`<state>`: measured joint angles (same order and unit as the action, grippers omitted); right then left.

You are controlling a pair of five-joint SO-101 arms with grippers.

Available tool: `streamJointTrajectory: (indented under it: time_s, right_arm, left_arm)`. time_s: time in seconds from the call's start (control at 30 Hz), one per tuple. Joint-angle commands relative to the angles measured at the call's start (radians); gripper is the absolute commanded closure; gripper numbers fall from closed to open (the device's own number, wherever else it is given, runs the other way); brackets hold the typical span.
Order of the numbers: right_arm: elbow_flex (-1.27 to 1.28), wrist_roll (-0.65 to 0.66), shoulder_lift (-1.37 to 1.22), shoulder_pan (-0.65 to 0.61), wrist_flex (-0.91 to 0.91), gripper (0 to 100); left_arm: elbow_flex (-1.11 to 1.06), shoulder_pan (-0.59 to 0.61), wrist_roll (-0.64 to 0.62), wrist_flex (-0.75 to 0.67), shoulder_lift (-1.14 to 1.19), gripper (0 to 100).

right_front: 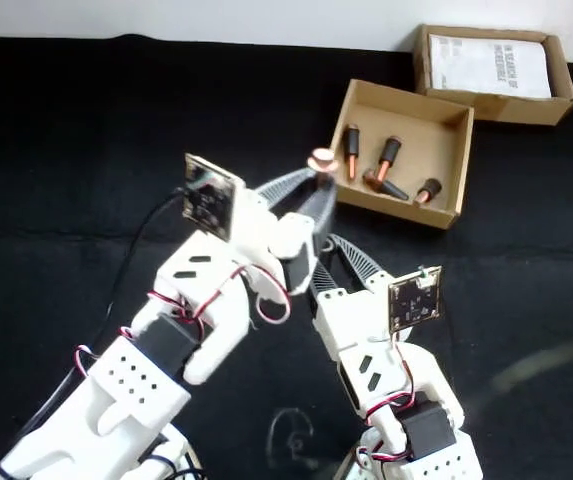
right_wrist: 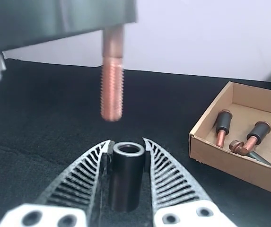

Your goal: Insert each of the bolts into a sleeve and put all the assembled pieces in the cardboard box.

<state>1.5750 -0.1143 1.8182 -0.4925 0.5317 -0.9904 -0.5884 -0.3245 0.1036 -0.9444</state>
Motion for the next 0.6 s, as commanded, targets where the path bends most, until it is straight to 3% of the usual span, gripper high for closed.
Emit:
streamJointTrajectory:
  time_s: [0.0,0.57]
  right_arm:
    - [-0.007,0.008,0.007,0.007,-0.004,99.1]
    - [-0.018,0.006,0.01,0.012,-0.001,99.1]
  left_arm:
    - [0.012,-0.039,0.02,-0.025,-0.012,99]
    - [0.008,-0.036,0.023,-0.029,0.062,99]
